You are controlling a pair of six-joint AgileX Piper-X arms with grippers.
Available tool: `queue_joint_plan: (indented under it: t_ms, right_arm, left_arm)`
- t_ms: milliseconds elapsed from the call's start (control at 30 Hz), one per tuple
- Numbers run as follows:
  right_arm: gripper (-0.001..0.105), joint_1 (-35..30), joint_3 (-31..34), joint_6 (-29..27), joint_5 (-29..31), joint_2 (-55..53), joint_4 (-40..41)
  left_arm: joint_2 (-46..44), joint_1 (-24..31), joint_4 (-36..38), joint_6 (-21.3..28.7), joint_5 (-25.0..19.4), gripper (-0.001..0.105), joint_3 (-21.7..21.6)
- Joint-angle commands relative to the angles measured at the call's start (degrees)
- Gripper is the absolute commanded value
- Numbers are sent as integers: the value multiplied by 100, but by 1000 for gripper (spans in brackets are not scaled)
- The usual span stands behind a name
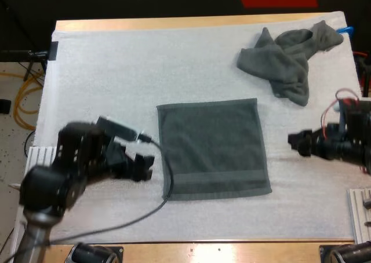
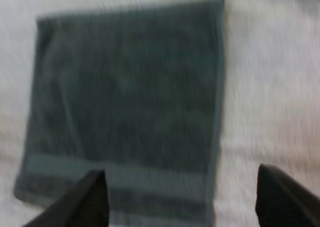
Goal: Pick towel from pile fold and stack
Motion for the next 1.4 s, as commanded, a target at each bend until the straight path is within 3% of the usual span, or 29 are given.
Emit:
queue_joint_plan:
  t_ms: [0, 300, 533, 767, 1167, 1367]
  right_arm:
    - [61, 3, 199, -18, -9, -147, 166]
    - [61, 3, 1619, 197, -58, -413, 117]
    - [61, 3, 2585, 542, -745, -271, -840]
    - [61, 3, 2859, 1057, -1296, 627, -2150]
    - [61, 3, 2859, 1185, -2488, 2328, -3048]
    - [61, 3, 2859, 1249, -2663, 2679, -3396]
  left_arm:
    - [-244, -5, 26, -210, 46, 68, 218]
    - [-1280, -5, -2, -820, 61, 68, 1694]
    - [-1323, -5, -682, -1170, 810, 68, 2514]
    - [-1323, -5, -1210, -1287, 1057, 68, 2578]
    - [-1323, -5, -1260, -1287, 1063, 68, 2578]
    - [-1323, -5, -1260, -1287, 1063, 68, 2578]
